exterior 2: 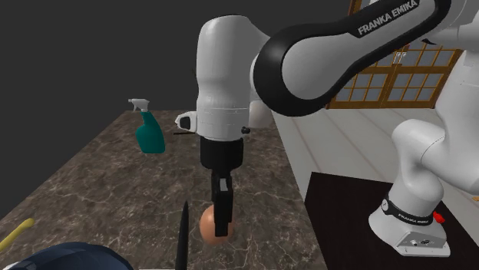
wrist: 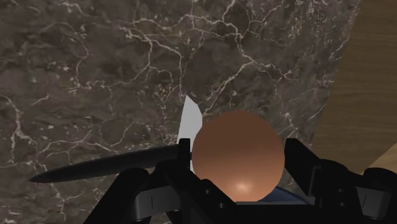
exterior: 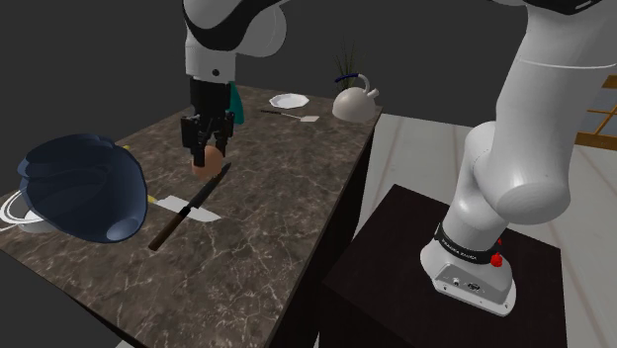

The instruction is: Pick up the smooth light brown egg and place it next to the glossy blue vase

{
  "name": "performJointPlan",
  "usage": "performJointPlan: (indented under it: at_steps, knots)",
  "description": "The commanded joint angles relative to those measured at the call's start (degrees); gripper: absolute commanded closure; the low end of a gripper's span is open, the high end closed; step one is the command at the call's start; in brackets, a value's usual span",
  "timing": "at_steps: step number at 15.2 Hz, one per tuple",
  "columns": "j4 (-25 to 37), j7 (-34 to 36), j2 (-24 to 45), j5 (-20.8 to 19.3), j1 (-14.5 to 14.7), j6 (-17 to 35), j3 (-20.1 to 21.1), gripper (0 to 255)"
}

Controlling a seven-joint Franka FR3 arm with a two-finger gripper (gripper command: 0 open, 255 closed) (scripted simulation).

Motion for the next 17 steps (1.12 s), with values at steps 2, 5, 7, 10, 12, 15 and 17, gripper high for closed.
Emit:
performJointPlan:
  at_steps: [2,5,7,10,12,15,17]
  knots:
    - [-1.46,-0.63,0.58,0.36,0.07,2.01,0.08,255]
    - [-2.85,-1.34,1.33,0.77,0.12,4.07,0.15,255]
    - [-3.71,-1.83,1.89,1.07,0.16,5.44,0.21,255]
    - [-4.91,-2.57,2.80,1.54,0.21,7.46,0.30,255]
    - [-5.64,-3.09,3.47,1.88,0.24,8.81,0.36,255]
    - [-6.65,-3.88,4.54,2.41,0.28,10.80,0.47,255]
    - [-7.26,-4.43,5.31,2.79,0.30,12.12,0.55,255]
